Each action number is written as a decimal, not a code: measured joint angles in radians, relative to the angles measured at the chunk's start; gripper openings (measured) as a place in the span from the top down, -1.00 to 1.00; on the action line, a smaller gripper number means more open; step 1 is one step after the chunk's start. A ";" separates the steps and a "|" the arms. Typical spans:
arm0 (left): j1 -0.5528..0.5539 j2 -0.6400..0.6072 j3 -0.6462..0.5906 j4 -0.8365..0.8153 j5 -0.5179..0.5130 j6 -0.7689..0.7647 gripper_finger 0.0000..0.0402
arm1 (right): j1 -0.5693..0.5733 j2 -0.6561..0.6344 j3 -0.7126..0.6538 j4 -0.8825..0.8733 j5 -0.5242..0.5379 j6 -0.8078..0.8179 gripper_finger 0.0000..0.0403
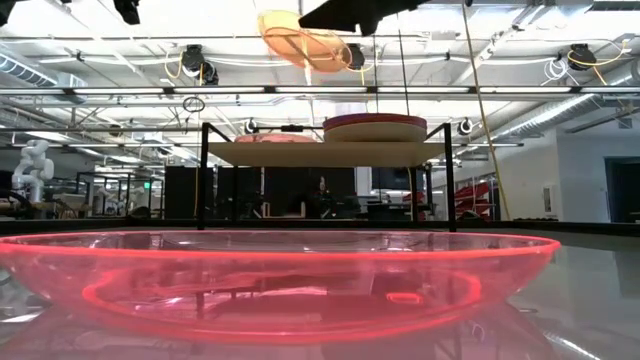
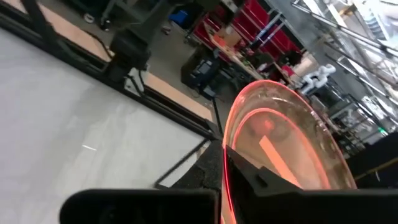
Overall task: Place and stack plates onto a shelf
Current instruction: Stack the orange transparent plate on top of the green transparent plate on the shelf
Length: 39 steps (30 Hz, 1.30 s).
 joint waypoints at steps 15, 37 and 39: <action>0.000 0.002 0.000 0.002 0.000 -0.022 0.19 | -0.112 0.033 0.009 0.002 -0.129 0.084 1.00; 0.000 0.002 0.000 0.003 0.000 -0.026 0.19 | -0.232 0.250 0.283 -0.186 -0.209 0.052 1.00; 0.000 0.002 0.000 0.003 0.000 -0.025 0.19 | -0.245 0.273 0.283 -0.181 -0.207 0.053 1.00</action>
